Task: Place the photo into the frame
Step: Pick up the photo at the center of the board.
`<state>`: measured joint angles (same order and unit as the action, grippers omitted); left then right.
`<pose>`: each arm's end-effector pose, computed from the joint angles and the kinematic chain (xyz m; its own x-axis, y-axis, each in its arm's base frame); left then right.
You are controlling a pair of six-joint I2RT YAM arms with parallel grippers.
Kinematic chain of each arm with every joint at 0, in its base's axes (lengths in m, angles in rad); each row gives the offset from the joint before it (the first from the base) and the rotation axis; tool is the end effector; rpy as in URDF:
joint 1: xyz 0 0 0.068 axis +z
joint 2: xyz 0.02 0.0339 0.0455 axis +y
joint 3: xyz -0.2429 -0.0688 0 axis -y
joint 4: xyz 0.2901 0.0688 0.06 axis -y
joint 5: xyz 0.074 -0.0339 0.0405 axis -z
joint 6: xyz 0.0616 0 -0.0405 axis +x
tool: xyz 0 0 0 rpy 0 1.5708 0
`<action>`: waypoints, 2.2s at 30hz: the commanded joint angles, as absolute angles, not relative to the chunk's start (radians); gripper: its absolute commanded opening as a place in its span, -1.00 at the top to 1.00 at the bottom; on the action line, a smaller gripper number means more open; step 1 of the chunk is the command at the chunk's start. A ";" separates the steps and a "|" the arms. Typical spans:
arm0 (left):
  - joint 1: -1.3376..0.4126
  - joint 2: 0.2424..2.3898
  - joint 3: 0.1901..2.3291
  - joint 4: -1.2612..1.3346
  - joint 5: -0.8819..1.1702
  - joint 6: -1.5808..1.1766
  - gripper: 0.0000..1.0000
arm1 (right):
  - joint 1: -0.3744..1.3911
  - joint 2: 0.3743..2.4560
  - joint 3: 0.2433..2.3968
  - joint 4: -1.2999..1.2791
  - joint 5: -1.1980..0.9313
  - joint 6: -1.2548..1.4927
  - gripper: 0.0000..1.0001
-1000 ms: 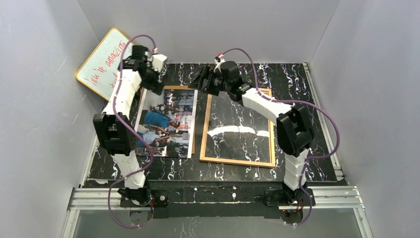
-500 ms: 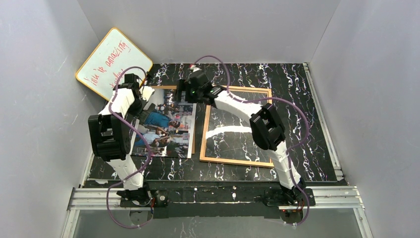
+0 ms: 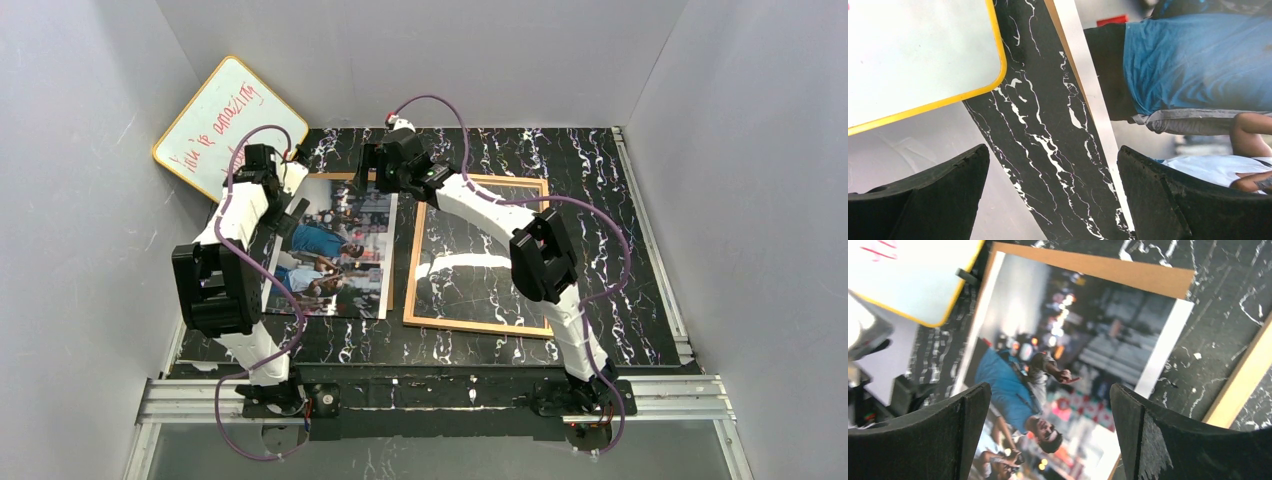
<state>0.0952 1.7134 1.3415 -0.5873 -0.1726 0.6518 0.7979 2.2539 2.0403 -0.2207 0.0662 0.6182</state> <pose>0.4210 0.0508 0.1941 -0.7643 0.5273 -0.3712 0.3419 0.8194 0.4601 0.4166 0.4213 0.2420 -0.6291 0.1832 -0.7554 -0.3777 0.7773 0.5031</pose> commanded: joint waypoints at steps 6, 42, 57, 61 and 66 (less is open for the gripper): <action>0.100 1.755 1.241 -0.486 -0.241 0.645 -0.93 | 0.815 2.376 2.117 -0.373 0.234 0.644 -0.90; -0.035 1.867 1.153 -0.478 -0.267 0.621 -0.82 | 0.748 2.377 2.029 -0.164 0.006 0.788 -0.51; -0.037 1.870 1.149 -0.475 -0.270 0.630 -0.80 | 0.796 2.303 2.017 -0.146 -0.011 0.721 -0.43; -0.037 1.869 1.148 -0.475 -0.268 0.630 -0.80 | 0.802 2.326 2.057 -0.206 0.024 0.700 -0.42; -0.037 1.869 1.148 -0.474 -0.264 0.630 -0.80 | 0.818 2.376 2.116 -0.303 0.072 0.657 -0.41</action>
<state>-0.0330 1.8244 1.1790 -0.4599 -0.3393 0.6518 0.7738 2.4035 2.0247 -0.2638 0.0608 0.6979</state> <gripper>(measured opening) 0.901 0.708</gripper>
